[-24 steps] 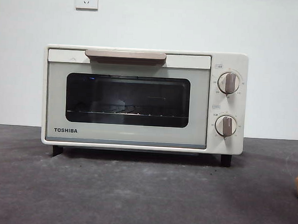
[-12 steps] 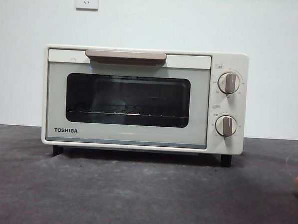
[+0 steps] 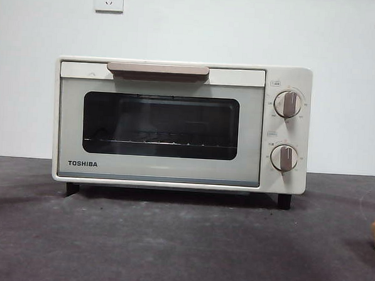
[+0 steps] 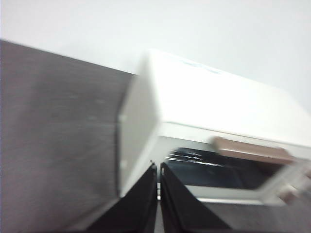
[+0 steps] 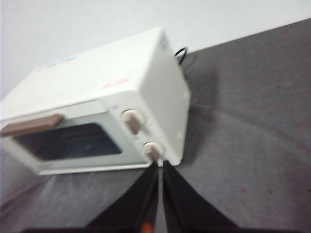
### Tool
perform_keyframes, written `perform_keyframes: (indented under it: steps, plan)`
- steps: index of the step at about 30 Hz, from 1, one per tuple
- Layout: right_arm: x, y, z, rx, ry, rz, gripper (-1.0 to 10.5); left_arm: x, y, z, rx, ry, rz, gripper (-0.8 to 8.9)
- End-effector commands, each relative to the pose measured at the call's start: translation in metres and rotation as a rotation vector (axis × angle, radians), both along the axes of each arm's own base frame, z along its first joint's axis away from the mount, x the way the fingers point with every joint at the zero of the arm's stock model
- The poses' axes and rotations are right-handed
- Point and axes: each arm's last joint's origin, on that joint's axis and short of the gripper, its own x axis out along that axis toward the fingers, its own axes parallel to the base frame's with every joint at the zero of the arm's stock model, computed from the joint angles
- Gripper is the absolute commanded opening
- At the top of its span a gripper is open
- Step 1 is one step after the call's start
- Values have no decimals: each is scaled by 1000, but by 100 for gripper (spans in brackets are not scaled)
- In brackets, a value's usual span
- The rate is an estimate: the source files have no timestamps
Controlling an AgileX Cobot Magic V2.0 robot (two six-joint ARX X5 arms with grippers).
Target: The left arm flap open the oven, the right arm pick bread and place it into oven, the left arm flap close the oven
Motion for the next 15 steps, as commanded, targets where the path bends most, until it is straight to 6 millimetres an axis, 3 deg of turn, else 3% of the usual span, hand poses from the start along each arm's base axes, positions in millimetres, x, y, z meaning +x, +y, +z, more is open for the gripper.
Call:
perform_keyframes:
  steps: [1,7,15]
  plan:
    - [0,1,17,-60,-12,57,12,3,-7,17,47,4,-101,18]
    - [5,3,44,-147,20,158,12,11,-25,37,115,54,-333,18]
    - [7,10,65,-211,13,313,12,7,-37,44,151,41,-577,19]
